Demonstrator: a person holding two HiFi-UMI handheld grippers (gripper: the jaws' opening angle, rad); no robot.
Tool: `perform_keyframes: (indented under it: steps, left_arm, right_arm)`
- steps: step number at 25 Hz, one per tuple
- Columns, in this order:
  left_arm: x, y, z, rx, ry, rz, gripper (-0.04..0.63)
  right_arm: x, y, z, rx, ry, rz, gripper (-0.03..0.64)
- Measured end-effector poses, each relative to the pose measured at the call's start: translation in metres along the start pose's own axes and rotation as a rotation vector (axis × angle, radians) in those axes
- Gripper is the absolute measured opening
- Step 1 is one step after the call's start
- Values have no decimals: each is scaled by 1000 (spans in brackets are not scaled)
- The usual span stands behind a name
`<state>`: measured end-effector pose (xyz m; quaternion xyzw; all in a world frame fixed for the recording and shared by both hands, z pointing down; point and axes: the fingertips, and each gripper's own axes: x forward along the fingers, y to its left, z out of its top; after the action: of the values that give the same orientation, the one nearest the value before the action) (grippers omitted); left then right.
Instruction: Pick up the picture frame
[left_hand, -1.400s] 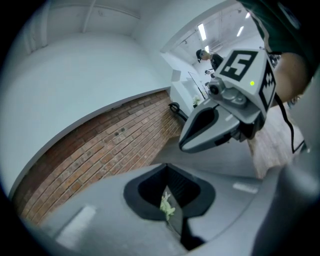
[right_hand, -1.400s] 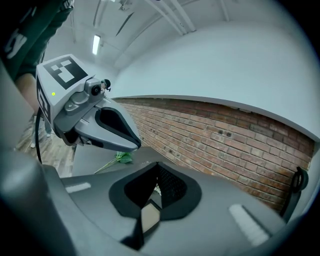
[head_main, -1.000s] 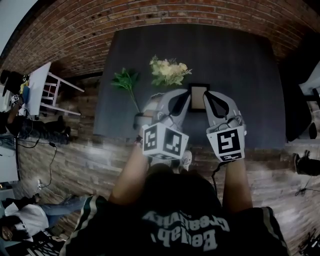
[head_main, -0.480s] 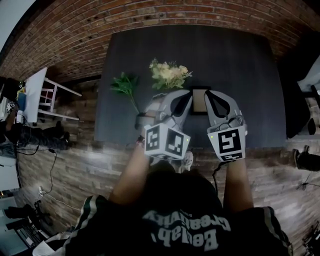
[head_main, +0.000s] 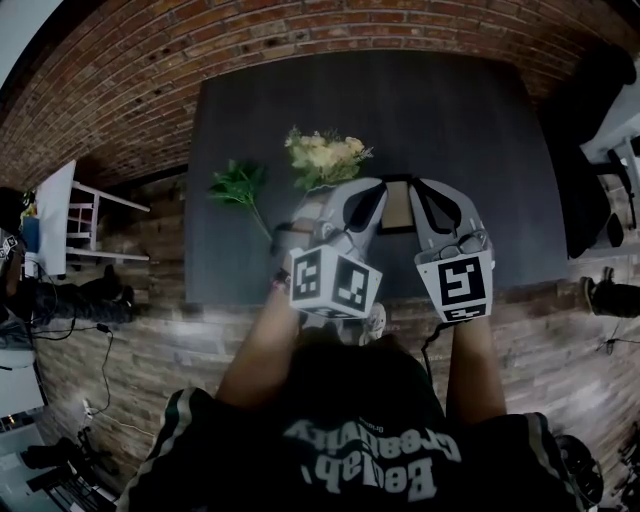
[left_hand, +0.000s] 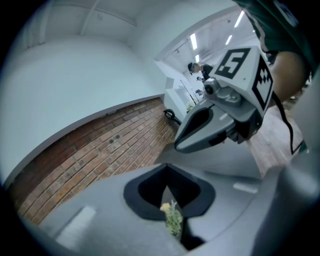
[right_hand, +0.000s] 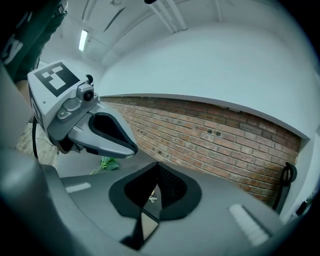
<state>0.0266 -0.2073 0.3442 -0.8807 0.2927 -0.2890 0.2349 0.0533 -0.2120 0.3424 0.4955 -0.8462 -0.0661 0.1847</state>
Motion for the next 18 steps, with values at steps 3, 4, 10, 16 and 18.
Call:
perform_keyframes:
  steps: [3, 4, 10, 16, 18]
  left_arm:
    - [2, 1, -2, 1, -4, -7, 3]
    - [3, 2, -3, 1, -4, -10, 2]
    - [7, 4, -7, -12, -7, -11, 3]
    - [10, 0, -12, -20, -7, -16, 3]
    - [12, -2, -12, -17, -6, -21, 3]
  right_arm:
    - [0, -1, 0, 51, 4, 8, 6]
    - [0, -2, 0, 63, 5, 6, 6]
    - [-2, -6, -6, 61, 17, -20, 6]
    - [-1, -3, -14, 67, 46, -21, 6]
    - [-2, -4, -16, 72, 51, -24, 6]
